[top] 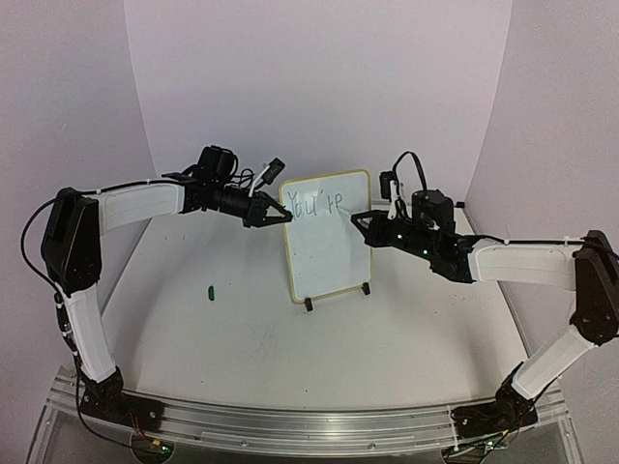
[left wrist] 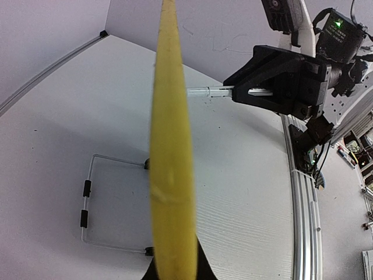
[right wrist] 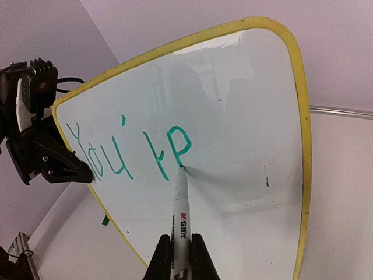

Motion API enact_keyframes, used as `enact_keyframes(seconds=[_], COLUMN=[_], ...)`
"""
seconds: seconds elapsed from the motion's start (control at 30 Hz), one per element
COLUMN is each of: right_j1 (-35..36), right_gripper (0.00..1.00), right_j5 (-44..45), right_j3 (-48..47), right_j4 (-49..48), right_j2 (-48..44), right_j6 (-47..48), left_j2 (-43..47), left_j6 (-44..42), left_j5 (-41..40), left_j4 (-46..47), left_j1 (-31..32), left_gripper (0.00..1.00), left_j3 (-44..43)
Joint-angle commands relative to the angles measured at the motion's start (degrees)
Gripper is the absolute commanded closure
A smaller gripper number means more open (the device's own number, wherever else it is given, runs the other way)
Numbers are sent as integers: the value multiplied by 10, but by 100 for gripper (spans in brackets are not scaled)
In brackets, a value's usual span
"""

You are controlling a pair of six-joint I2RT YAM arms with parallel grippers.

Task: Write a sentence on the whiteboard
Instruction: Pick up the sentence from the whiteboard.

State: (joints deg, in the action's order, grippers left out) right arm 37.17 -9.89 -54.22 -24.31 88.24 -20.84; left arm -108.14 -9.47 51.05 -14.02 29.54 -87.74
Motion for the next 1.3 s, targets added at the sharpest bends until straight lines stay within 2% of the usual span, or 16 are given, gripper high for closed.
enact_keyframes(seconds=[0.0,0.33,0.67,0.83,1.27], right_j1=[-2,-1,-1,-2,0], right_gripper=[100,100,100,100,100], right_j5=[23,60,-11,-50,-59], right_j3=[7,6,30,41,57], right_j4=[11,18,18,53,107], right_j2=[-20,-37,-95,-143,-186], right_j6=[5,10,19,37,35], left_j2=[-7,-6,-5,-1,2], left_j6=[-15,-15,-16,-10,-10], left_j5=[4,4,1,1,8], left_j4=[-36,-35,-39,-38,-40], left_j1=[11,12,12,12,12], left_gripper=[100,100,100,100,100], left_j3=[-11,-11,-12,-13,-10])
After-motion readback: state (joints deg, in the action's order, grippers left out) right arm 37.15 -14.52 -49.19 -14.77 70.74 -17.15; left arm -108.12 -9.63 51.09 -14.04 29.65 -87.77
